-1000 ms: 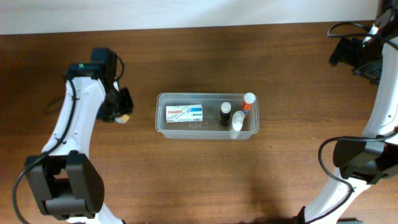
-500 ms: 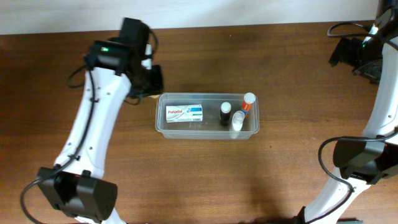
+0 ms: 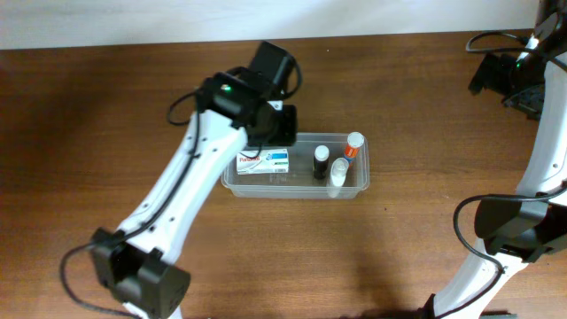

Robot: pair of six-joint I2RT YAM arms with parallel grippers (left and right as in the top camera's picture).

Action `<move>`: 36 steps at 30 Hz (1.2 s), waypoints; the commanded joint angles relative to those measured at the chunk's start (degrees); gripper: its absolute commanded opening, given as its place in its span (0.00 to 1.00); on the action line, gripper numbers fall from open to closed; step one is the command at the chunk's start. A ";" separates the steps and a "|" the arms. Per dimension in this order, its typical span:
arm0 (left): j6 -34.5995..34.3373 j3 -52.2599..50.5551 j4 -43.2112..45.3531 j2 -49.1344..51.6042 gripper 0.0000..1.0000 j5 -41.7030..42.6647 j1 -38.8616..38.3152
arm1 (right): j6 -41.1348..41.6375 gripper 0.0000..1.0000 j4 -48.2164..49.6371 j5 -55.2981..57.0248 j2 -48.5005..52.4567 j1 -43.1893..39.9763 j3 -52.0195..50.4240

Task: Pack container
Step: 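Lift the jar and carry it over the container, then lower the jar into the container beside the dark bottle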

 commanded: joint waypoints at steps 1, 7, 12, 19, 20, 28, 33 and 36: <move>-1.60 0.46 0.48 3.91 0.36 -0.52 -1.18 | 0.09 0.98 -0.28 0.68 -1.73 -0.04 0.55; -1.79 0.46 1.40 9.22 0.36 -0.42 -2.21 | 0.09 0.98 -0.28 0.68 -1.73 -0.04 0.55; -1.77 0.46 1.49 12.90 0.36 0.68 -2.23 | 0.09 0.98 -0.28 0.68 -1.73 -0.04 0.55; -1.77 0.46 1.62 16.31 0.36 2.21 -2.43 | 0.09 0.98 -0.31 0.68 -1.73 -0.04 0.55; -1.77 0.46 1.62 16.70 0.36 2.19 -2.56 | 0.09 0.98 -0.31 0.68 -1.73 -0.04 0.55; -1.77 0.46 1.77 17.00 0.36 1.22 -4.70 | 0.09 0.98 -0.31 0.66 -1.73 -0.04 0.55; -1.77 0.31 1.77 17.00 0.36 1.07 -5.46 | 0.09 0.98 -0.31 0.68 -1.73 -0.04 0.55; -1.77 0.31 1.73 17.00 0.36 1.07 -5.46 | 0.09 0.98 -0.31 0.66 -1.73 -0.04 0.55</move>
